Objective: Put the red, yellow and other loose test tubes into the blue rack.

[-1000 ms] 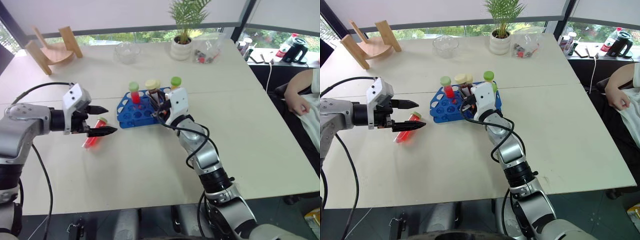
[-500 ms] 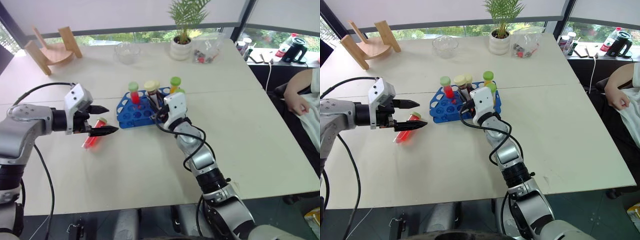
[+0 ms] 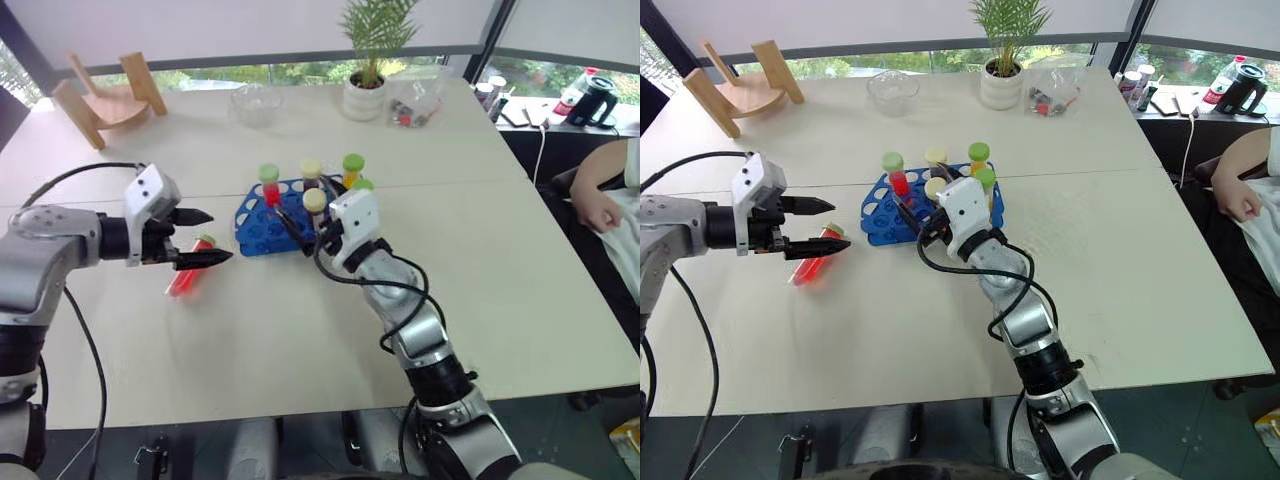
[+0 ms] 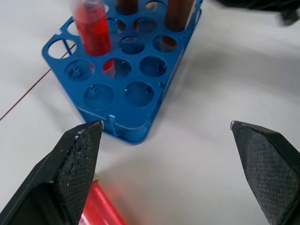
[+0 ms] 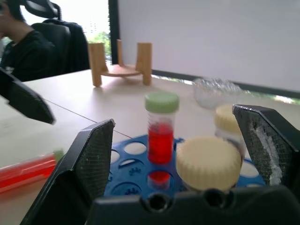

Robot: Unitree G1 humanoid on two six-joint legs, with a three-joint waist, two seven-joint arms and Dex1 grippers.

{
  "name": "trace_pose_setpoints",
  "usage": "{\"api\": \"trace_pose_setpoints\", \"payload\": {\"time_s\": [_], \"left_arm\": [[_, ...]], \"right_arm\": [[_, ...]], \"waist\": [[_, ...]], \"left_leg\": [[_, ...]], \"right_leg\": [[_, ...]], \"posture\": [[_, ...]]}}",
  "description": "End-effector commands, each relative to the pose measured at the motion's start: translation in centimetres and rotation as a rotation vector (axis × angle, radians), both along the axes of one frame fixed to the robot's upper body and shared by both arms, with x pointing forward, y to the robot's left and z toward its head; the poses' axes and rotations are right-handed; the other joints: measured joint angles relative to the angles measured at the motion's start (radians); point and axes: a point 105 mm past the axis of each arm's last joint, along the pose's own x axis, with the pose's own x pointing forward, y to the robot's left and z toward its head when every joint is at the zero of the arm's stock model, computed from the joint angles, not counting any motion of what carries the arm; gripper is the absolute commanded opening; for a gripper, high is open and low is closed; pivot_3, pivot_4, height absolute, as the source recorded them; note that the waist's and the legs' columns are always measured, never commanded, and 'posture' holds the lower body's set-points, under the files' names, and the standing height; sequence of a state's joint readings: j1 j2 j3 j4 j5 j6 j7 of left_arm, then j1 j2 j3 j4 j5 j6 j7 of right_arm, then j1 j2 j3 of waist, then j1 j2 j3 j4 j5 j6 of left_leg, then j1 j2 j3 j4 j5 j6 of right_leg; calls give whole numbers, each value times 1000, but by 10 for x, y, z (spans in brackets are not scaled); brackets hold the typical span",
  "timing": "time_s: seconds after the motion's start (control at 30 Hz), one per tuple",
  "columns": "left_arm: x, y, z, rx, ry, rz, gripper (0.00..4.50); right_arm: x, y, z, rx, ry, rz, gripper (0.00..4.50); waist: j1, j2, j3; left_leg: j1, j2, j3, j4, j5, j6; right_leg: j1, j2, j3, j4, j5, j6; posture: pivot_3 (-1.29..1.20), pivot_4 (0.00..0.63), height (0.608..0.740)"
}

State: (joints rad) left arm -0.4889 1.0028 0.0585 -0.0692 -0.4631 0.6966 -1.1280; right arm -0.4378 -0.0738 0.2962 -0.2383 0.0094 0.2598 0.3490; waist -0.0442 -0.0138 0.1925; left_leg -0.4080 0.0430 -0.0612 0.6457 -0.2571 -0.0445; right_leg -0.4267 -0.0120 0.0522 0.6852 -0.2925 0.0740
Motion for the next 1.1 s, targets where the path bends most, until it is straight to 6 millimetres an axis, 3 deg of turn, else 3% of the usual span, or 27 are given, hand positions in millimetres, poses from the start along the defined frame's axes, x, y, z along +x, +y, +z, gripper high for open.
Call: {"api": "trace_pose_setpoints", "payload": {"time_s": [0.03,0.1,0.2,0.33,0.57,0.73,0.83,1.03,1.1], "left_arm": [[16,36,23,53,-50,191,4500],[23,52,26,69,-15,286,4500],[25,61,10,108,192,413,4500],[33,56,-10,187,302,459,4500],[39,32,-34,214,514,452,4500],[45,31,-54,304,544,473,4500],[46,25,-57,298,556,447,3671],[42,19,-67,295,578,418,936],[48,15,-58,238,514,388,831]], "right_arm": [[-38,-6,34,-22,-11,206,4422],[-51,-14,35,-105,17,290,4422],[-82,-30,18,-341,123,495,4422],[-101,-40,12,-452,230,637,4422],[-102,-38,8,-475,276,663,4422],[-95,-36,3,-463,264,606,4422],[-93,-35,2,-459,261,585,4500],[-89,-39,2,-442,262,545,4500],[-89,-42,0,-439,268,536,4500]], "waist": [[0,0,0],[3,0,0],[8,0,0],[4,0,0],[0,-1,1],[1,-1,1],[1,-1,0],[3,-1,0],[4,-1,0]], "left_leg": [[0,0,0,0,0,0],[0,0,-1,1,0,0],[0,-2,-1,2,0,1],[1,-1,-2,2,-1,3],[0,-1,-2,2,-2,3],[0,-1,-2,2,-2,3],[0,-1,-2,2,-2,3],[0,-1,-2,2,-1,3],[0,-1,-2,2,-1,3]], "right_leg": [[0,0,0,0,0,0],[1,0,-1,0,0,0],[2,-1,-2,0,0,0],[4,0,-2,-1,0,1],[2,1,-2,-1,0,0],[2,0,-1,-1,0,0],[2,0,-1,0,0,0],[2,0,-1,0,0,0],[2,0,-1,0,0,0]], "posture": [[0,150,740],[0,150,740],[0,150,740],[0,150,740],[0,150,740],[0,150,740],[0,150,740],[0,150,740],[0,150,740]]}}
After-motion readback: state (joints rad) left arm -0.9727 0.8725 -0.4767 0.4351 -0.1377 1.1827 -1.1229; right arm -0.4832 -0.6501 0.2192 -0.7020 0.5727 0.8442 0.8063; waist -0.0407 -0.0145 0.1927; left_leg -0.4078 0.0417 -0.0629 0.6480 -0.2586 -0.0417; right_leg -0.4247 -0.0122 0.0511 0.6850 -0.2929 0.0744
